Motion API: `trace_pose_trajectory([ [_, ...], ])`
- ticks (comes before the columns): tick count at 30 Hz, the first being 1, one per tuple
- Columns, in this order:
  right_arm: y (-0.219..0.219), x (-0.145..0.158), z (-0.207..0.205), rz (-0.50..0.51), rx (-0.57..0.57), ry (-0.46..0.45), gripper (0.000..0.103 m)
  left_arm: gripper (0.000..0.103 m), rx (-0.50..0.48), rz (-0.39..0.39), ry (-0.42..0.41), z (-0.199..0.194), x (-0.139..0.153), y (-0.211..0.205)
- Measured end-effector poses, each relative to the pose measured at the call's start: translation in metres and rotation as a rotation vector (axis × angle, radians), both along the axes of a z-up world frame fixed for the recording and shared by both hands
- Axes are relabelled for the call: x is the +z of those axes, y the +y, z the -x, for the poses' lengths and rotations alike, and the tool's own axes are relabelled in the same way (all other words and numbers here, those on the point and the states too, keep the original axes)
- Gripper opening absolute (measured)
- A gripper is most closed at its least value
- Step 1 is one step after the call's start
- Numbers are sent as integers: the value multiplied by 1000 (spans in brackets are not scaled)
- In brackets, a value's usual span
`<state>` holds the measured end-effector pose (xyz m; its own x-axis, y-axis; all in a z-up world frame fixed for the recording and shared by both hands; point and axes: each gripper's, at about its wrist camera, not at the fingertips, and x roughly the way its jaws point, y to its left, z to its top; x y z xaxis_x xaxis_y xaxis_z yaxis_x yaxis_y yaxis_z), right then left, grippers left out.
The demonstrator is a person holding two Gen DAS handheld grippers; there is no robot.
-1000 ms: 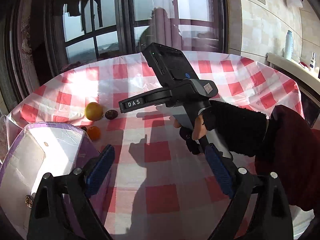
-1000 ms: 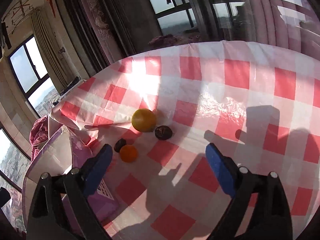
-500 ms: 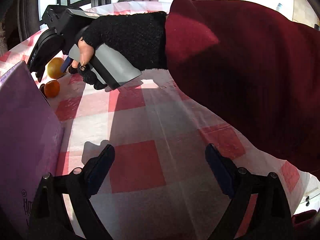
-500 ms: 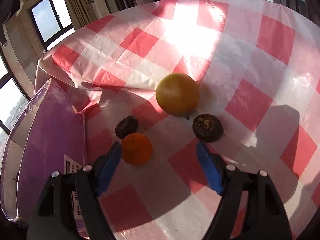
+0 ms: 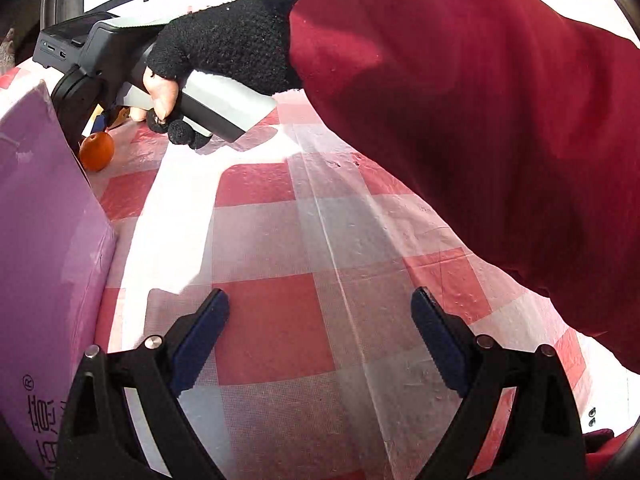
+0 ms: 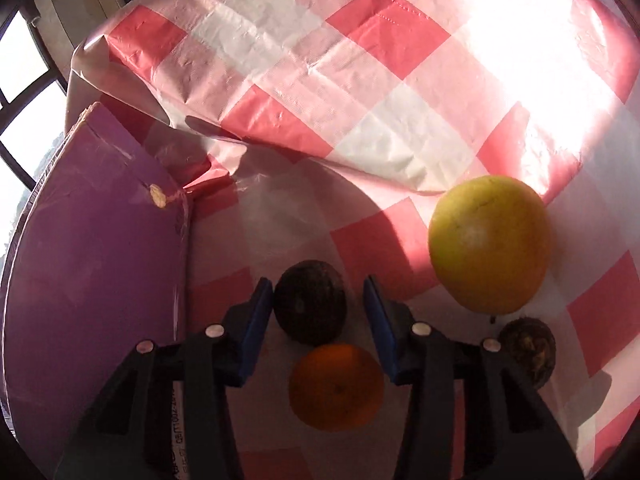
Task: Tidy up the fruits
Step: 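Move both tools back toward the remaining fruits on the table, then grasp a dark dried fruit with the right tool while the left tool grasps a tangerine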
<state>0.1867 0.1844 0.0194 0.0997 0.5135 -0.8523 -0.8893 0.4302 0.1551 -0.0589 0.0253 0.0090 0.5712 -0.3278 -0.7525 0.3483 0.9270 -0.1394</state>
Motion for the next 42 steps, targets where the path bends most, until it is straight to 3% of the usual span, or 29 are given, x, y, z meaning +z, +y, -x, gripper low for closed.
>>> trace_pose_trajectory([
  [3, -10, 3, 14, 39, 9, -96, 39, 89, 30, 1, -6, -1, 2, 8],
  [6, -38, 14, 14, -26, -61, -104, 39, 89, 76, 32, -12, -18, 7, 13],
  [11, -121, 26, 2, -130, -264, -85, 39, 89, 247, -61, -23, -66, 14, 10],
  [14, -170, 22, 1, -97, -397, -107, 39, 89, 373, -110, 15, -106, 9, 12],
  [17, -217, 12, 3, -67, -526, -122, 39, 89, 466, -105, 45, -141, 3, 11],
  [19, -247, 6, 3, -98, -607, -96, 39, 89, 503, -114, 53, -160, 1, 7],
  [22, -282, 8, 15, -176, -702, -65, 39, 89, 550, -50, 55, -188, 6, 14],
  [23, -293, 10, 20, -207, -724, -53, 39, 88, 545, -44, 53, -196, 6, 12],
  [25, -310, 14, 30, -256, -759, -48, 39, 75, 512, -69, 33, -205, 3, 11],
  [27, -325, 16, 39, -293, -799, -32, 39, 50, 458, -77, 12, -204, 5, 5],
  [29, -336, 13, 45, -316, -837, -13, 39, 39, 417, -74, 5, -202, 6, 1],
  [35, -360, 4, 53, -375, -915, 20, 39, 38, 382, -11, 4, -202, 6, 3],
  [42, -355, 4, 55, -376, -909, -36, 39, 38, 399, -70, -8, -183, 12, -13],
])
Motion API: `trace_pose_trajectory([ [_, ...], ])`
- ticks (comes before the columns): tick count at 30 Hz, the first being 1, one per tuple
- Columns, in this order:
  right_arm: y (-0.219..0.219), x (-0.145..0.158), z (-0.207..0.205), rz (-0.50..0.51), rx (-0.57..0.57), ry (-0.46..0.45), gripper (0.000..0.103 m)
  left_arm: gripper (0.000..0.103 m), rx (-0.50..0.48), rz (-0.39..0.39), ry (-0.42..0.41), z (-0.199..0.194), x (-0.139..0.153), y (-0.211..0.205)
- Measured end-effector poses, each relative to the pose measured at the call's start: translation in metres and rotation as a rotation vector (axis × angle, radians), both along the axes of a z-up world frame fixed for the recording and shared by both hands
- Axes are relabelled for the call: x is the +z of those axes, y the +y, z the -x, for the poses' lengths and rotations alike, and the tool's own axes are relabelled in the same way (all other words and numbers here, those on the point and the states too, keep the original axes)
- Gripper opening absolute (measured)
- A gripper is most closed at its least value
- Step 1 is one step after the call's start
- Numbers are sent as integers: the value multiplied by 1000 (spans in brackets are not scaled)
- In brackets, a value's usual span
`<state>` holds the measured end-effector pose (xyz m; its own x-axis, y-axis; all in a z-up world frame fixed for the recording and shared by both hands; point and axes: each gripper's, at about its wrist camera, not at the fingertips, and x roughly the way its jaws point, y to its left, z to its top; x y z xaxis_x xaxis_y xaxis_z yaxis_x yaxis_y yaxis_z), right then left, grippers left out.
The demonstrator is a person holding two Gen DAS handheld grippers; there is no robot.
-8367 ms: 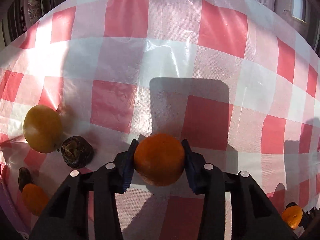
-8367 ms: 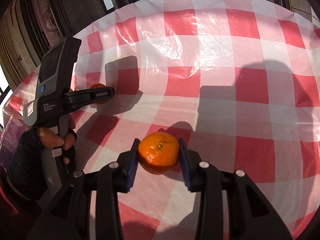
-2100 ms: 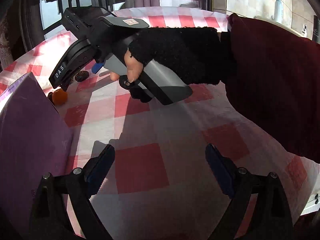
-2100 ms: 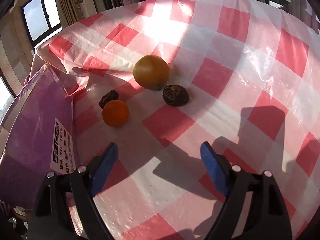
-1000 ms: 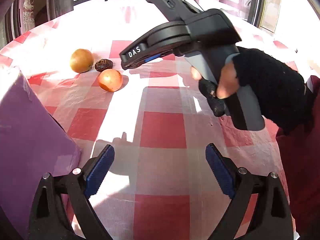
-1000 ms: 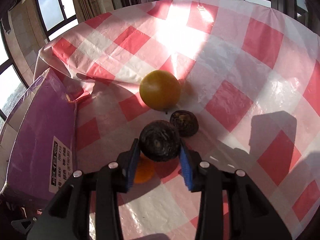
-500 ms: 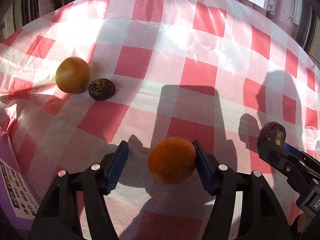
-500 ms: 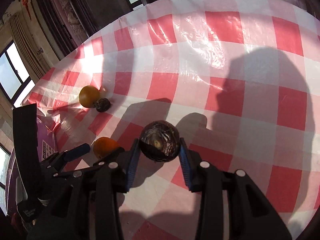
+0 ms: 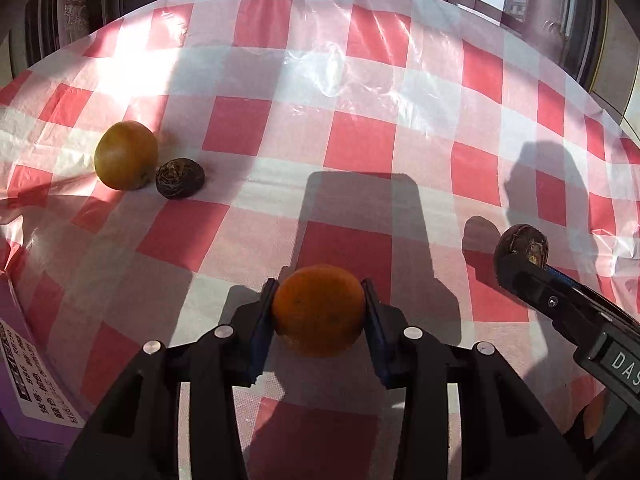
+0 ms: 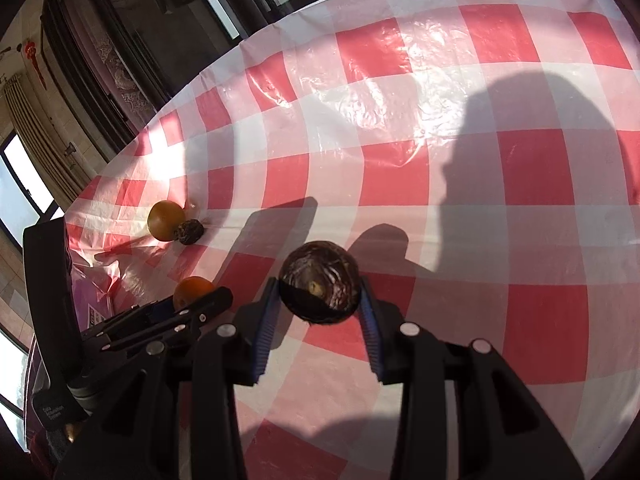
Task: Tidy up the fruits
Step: 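Grasp a dark dried fruit with the right tool while the left tool grasps a tangerine, then carry the dried fruit and tangerine over the white box with both tools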
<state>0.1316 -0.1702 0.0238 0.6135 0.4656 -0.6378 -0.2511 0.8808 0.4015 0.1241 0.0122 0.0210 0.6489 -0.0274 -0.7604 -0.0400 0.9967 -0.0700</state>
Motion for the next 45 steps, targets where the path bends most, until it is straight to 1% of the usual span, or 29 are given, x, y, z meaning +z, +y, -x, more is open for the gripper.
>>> trace_pose_trajectory([
  [2, 0, -1, -1, -2, 0, 7, 39, 38, -2, -10, -3, 4, 2, -6],
  [5, -3, -2, -3, -6, -13, 12, 39, 38, -7, 1, -4, 12, 6, -7],
  [9, -2, -3, -3, -2, -15, 15, 39, 38, -12, 21, -12, 34, 12, -6],
  [14, -2, -1, -1, -6, -6, 2, 39, 39, -29, 29, -49, 52, 25, -4],
  [17, 1, 0, 1, 5, 9, -1, 39, 39, -36, 28, -71, 63, 36, -4],
  [19, 1, 1, 3, 11, -5, -5, 39, 39, -38, 20, -87, 72, 45, -3],
  [22, -3, 2, 12, -20, -26, 3, 39, 39, -37, 18, -98, 85, 59, 2],
  [24, -1, 4, 23, -51, -24, 3, 39, 39, -34, 19, -105, 95, 71, 7],
  [26, 4, 8, 34, -59, -15, 0, 39, 39, -27, 21, -128, 108, 86, 16],
  [29, 19, 28, 52, -74, 30, -40, 39, 39, -8, 2, -164, 130, 111, 35],
  [33, 51, 72, 75, -79, 130, -137, 39, 39, 1, -12, -157, 151, 132, 68],
  [37, 96, 108, 93, -60, 253, -201, 39, 39, 19, -86, -141, 167, 144, 106],
  [39, 124, 123, 103, -49, 323, -233, 39, 39, 22, -105, -109, 171, 143, 128],
  [41, 150, 134, 112, -33, 386, -253, 39, 39, 19, -136, -59, 172, 137, 149],
  [43, 177, 141, 120, 5, 448, -259, 39, 39, 9, -171, -5, 171, 128, 168],
  [45, 205, 144, 127, 64, 508, -249, 39, 39, -1, -204, 55, 168, 114, 185],
])
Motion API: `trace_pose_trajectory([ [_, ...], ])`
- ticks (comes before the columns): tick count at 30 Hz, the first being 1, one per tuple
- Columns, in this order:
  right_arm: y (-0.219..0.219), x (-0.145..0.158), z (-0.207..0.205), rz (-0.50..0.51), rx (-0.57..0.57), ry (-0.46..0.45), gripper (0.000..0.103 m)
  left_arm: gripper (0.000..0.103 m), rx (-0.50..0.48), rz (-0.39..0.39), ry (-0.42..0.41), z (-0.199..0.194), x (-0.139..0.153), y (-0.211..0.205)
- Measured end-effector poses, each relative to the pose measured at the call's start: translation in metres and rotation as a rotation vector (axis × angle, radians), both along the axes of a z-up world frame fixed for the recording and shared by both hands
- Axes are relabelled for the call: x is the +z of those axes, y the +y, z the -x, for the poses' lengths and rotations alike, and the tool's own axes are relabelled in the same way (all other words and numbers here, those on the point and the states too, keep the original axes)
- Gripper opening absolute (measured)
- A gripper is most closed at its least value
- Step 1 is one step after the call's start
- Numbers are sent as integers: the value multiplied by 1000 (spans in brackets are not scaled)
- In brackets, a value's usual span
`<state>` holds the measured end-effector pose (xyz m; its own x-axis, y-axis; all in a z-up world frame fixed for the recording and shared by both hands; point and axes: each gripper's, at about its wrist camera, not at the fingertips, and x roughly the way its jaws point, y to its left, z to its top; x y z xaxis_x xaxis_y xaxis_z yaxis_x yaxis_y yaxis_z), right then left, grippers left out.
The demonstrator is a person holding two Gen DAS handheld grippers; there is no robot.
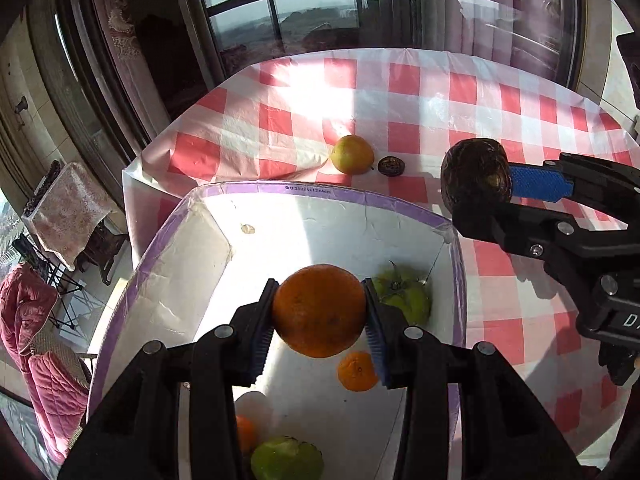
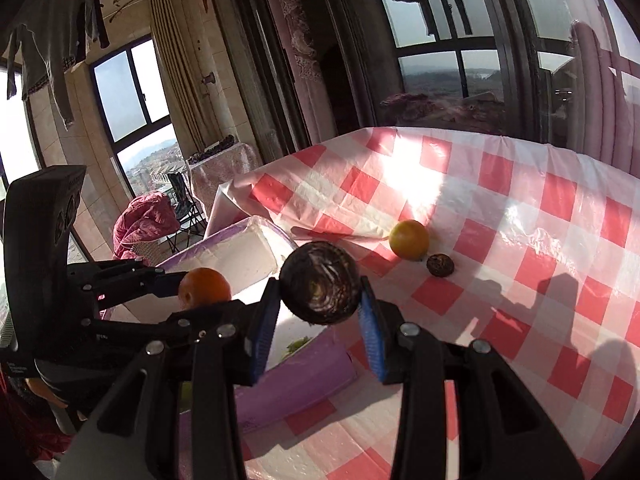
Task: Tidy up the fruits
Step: 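Carry the dried fruit and tangerine over the white box with both tools, then open both tools to release the dried fruit and tangerine into the box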
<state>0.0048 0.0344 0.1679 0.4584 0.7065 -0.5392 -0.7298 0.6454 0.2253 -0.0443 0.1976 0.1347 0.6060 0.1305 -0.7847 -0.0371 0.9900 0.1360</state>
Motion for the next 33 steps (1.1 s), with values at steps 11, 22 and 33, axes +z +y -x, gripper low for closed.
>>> trace_pose_trajectory([
  [11, 126, -44, 28, 476, 273, 71, 39, 39, -62, -33, 275, -13, -77, 45],
  [22, 179, -96, 19, 838, 373, 98, 39, 40, -73, 9, 468, -24, -114, 73],
  [33, 190, -113, 25, 893, 424, 87, 45, 42, -51, 3, 445, -21, -109, 78],
])
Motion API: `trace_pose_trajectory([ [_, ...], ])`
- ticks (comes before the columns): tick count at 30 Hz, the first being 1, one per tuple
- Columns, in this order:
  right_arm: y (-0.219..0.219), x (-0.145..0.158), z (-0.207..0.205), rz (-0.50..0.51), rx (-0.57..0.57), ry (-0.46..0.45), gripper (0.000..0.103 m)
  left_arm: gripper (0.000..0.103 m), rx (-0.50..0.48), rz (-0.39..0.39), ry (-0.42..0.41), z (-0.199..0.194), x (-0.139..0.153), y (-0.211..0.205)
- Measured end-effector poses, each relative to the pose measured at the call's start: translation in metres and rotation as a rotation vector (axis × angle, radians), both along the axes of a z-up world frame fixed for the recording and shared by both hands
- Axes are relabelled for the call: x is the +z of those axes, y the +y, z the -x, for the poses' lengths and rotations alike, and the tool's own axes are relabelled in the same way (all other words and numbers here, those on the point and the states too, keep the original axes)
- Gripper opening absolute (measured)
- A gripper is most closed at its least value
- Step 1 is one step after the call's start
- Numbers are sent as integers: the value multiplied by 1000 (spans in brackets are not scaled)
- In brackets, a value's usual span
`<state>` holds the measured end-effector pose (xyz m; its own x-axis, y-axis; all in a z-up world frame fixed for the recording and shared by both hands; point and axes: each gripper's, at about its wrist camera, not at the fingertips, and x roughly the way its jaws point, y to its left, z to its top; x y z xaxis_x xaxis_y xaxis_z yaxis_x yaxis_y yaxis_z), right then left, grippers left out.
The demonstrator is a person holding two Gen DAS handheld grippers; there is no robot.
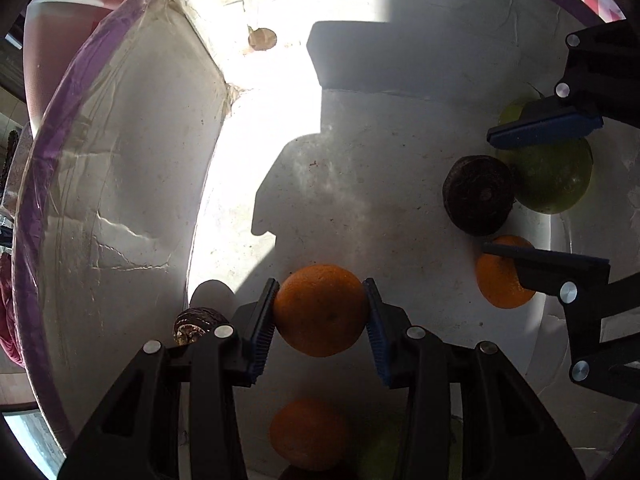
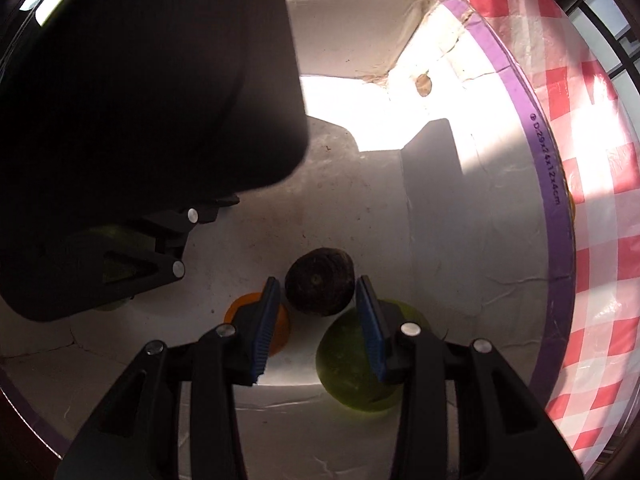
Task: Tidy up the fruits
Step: 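Open both tools to release the dried fruit and tangerine into the box, then move both tools back toward the yellow pomelo and last dried fruit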
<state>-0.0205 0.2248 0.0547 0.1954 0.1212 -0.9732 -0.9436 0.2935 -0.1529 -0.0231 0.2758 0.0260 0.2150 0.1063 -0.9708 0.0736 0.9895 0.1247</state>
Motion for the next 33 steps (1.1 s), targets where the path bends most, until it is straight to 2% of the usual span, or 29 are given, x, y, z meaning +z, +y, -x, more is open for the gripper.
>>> trace_pose_trajectory([
  [5, -3, 3, 5, -12, 1, -12, 54, 46, 11, -12, -23, 9, 11, 1],
  [7, -6, 6, 3, -25, -2, -8, 59, 55, 13, -29, -30, 12, 15, 0],
  [9, -11, 11, 3, -42, -1, -24, 61, 69, 15, -53, -32, 16, 19, 0],
  [10, -16, 16, 3, -56, -2, -34, 61, 70, 16, -64, -34, 17, 21, -2],
  [14, -37, 47, 2, -188, -39, -38, 61, 79, 27, -88, -41, 17, 32, -12],
  [17, -68, 78, -6, -340, -92, -29, 69, 81, 64, -143, -86, 19, 51, -16],
  [19, -96, 99, -12, -448, -140, -33, 74, 81, 138, -199, -172, 23, 74, -16],
  [21, -128, 115, -20, -546, -195, -33, 79, 85, 202, -270, -314, 31, 108, -24],
  [24, -186, 134, -41, -676, -317, -58, 84, 88, 225, -317, -562, 52, 165, -58],
  [26, -220, 137, -48, -729, -410, -82, 87, 88, 195, -291, -704, 65, 202, -92],
  [28, -254, 130, -56, -771, -508, -85, 91, 88, 122, -216, -814, 62, 228, -124],
  [30, -285, 111, -60, -788, -613, -88, 92, 89, 37, -116, -869, 70, 231, -165],
  [31, -307, 92, -75, -787, -669, -94, 92, 89, -16, -45, -880, 68, 227, -188],
  [33, -326, 63, -82, -784, -779, -79, 92, 89, -124, 96, -863, 59, 204, -235],
])
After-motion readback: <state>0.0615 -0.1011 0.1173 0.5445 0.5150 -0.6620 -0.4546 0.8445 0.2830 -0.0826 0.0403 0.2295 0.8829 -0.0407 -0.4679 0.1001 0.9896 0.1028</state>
